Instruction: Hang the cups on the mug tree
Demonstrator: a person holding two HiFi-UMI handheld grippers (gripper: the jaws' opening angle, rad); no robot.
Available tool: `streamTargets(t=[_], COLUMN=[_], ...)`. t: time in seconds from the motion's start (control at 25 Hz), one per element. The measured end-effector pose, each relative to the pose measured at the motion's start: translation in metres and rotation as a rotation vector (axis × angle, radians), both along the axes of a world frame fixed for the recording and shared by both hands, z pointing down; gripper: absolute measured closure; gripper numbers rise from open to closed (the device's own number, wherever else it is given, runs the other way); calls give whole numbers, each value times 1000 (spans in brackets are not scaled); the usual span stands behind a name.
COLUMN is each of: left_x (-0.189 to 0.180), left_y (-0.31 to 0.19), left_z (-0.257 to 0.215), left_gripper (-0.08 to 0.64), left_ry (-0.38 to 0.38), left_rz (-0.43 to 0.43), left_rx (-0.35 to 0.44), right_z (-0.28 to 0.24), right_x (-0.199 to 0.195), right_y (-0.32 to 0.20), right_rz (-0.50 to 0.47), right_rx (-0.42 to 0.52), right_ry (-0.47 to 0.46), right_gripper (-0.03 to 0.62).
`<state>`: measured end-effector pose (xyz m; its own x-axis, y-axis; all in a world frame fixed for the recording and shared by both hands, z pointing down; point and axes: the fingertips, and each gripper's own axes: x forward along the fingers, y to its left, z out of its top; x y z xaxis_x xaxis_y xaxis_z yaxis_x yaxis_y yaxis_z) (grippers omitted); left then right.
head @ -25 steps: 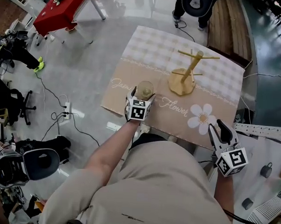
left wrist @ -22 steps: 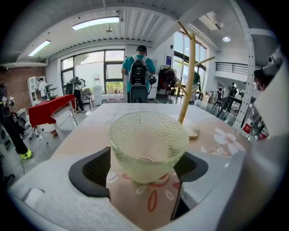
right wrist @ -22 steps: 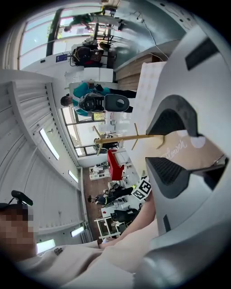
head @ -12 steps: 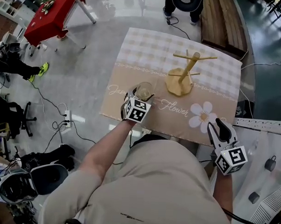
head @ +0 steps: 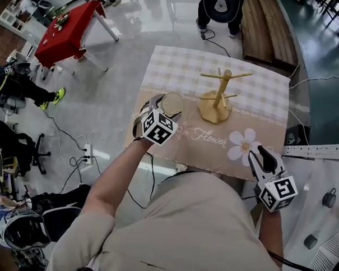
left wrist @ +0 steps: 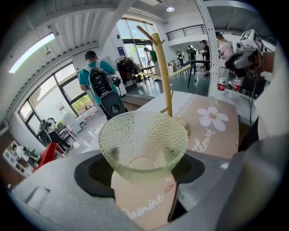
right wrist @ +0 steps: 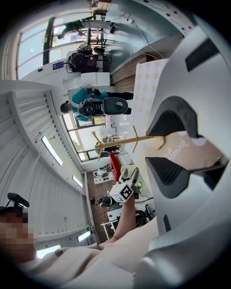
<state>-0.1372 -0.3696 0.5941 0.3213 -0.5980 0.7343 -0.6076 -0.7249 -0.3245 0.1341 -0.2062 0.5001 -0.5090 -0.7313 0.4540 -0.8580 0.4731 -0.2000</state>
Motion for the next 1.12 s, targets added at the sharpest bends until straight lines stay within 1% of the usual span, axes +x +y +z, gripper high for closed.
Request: streamTargets(t=[0.08, 0.2, 0.32, 0.44, 0.76, 1.12], left_x=[0, 1, 12, 24, 55, 81], left_y=[-8, -24, -36, -42, -47, -50], left_z=[-22, -56, -88, -108, -140, -157], left_gripper=[193, 193, 193, 193, 193, 193], left_ry=[-67, -190, -279, -374, -622, -946], left_rz=[33, 74, 116, 164, 271, 373], left_rx=[14, 59, 98, 131, 221, 330], right_z=[-1, -3, -4, -2, -2, -4], right_x=[1, 3, 7, 11, 26, 44], right_y=[-1, -4, -4, -2, 4, 11], right_rz=[-11, -28, -42, -51, -65, -68], right_rx=[3, 15, 22, 22, 32, 39], right_ry=[-10, -22, -28, -41, -81, -113], right_gripper=[439, 439, 439, 439, 439, 440])
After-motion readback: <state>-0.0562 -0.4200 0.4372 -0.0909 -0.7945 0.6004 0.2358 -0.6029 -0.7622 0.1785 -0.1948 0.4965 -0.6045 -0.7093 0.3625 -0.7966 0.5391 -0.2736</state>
